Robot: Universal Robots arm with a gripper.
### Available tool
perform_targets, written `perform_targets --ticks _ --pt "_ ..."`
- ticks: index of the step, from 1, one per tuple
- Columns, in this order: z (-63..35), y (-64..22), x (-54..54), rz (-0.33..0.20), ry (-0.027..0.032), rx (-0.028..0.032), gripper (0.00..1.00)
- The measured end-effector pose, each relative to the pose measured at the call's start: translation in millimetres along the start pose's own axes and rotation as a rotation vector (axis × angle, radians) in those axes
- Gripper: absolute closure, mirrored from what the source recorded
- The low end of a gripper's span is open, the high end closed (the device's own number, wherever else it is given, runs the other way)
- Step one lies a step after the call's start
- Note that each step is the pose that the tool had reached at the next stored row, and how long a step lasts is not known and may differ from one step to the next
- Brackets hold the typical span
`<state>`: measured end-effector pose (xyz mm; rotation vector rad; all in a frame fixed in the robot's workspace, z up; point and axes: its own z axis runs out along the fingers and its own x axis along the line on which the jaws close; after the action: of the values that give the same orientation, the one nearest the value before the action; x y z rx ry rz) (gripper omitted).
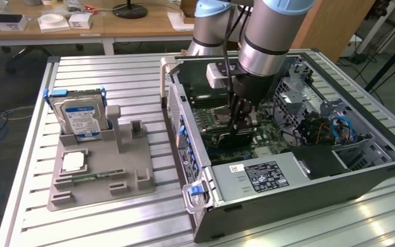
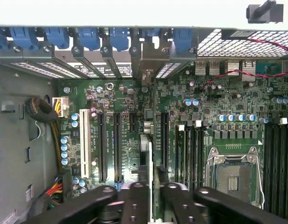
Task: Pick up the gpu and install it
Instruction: 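Insert the gpu into the slot, then press down on the gpu until it lock into place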
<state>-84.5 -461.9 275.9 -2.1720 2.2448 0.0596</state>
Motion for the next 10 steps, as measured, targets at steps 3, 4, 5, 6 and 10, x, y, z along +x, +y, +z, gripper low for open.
perform_targets --ticks 3,4,5,6,10 --pt "-0.3 0.0 0.0 0.000 0.0000 0.0000 0.86" --pt "-0.4 0.0 0.0 0.000 0.0000 0.0000 0.89" --pt "-0.5 0.0 0.0 0.000 0.0000 0.0000 0.89" --pt "-0.6 0.0 0.0 0.000 0.0000 0.0000 0.89" --pt "-3.2 0.0 -0.1 0.000 0.0000 0.0000 0.89"
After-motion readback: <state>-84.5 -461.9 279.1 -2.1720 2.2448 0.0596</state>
